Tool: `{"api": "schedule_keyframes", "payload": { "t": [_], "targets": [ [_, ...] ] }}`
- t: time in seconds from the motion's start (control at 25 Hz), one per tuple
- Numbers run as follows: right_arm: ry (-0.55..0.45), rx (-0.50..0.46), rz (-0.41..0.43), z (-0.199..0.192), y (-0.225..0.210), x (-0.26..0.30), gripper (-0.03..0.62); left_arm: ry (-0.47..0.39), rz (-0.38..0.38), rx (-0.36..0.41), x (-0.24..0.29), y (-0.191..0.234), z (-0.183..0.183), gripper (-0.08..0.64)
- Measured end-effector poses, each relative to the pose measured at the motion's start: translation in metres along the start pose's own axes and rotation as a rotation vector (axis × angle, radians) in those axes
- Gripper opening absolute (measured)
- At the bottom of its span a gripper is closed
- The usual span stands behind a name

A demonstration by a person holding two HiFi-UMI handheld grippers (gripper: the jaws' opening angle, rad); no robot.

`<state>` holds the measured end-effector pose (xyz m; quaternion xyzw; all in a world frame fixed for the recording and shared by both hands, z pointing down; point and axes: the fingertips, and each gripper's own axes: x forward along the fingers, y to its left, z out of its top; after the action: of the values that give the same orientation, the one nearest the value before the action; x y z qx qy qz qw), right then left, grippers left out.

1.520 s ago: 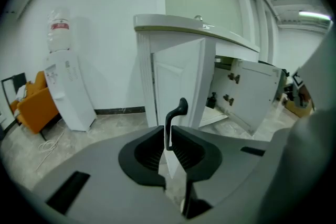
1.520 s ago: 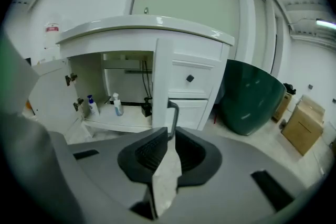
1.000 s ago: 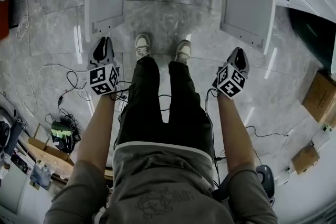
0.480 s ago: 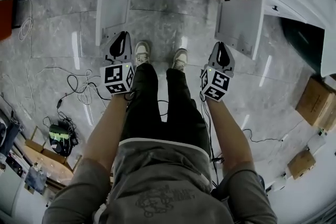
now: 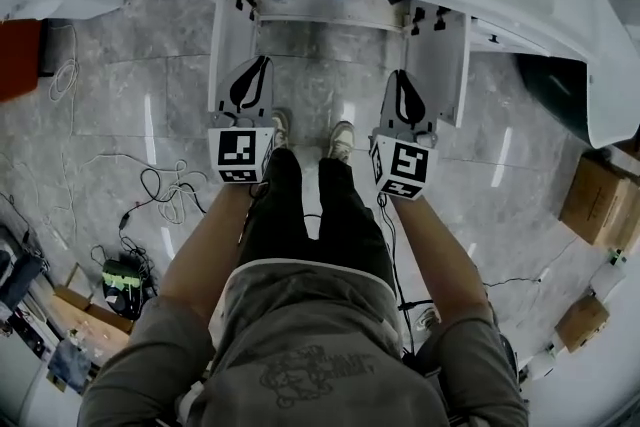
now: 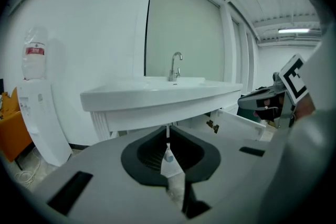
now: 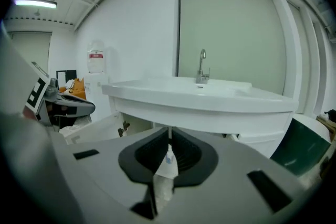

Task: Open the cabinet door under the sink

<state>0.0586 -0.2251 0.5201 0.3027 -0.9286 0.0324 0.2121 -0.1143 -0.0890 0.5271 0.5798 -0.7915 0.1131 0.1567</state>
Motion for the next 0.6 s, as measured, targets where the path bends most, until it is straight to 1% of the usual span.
{"api": "schedule_keyframes", "payload": {
  "t": [0.24,0.4,0.6],
  "targets": [
    [-0.075,-0.029,0.045,0.074,0.007,-0.009,0.038,-0.066,-0.04,0.05,-0.001,-0.008,0.069,0.031],
    [-0.125,-0.043,0.048,0.123,0.003,-0.013,0.038,-0.126,-0.037,0.084,-0.004,-0.006,0.123,0.031],
    [-0.192,-0.053,0.068,0.186,0.002,-0.027,0.038,-0.198,-0.021,0.149,-0.013,-0.006,0.186,0.031]
  ]
}}
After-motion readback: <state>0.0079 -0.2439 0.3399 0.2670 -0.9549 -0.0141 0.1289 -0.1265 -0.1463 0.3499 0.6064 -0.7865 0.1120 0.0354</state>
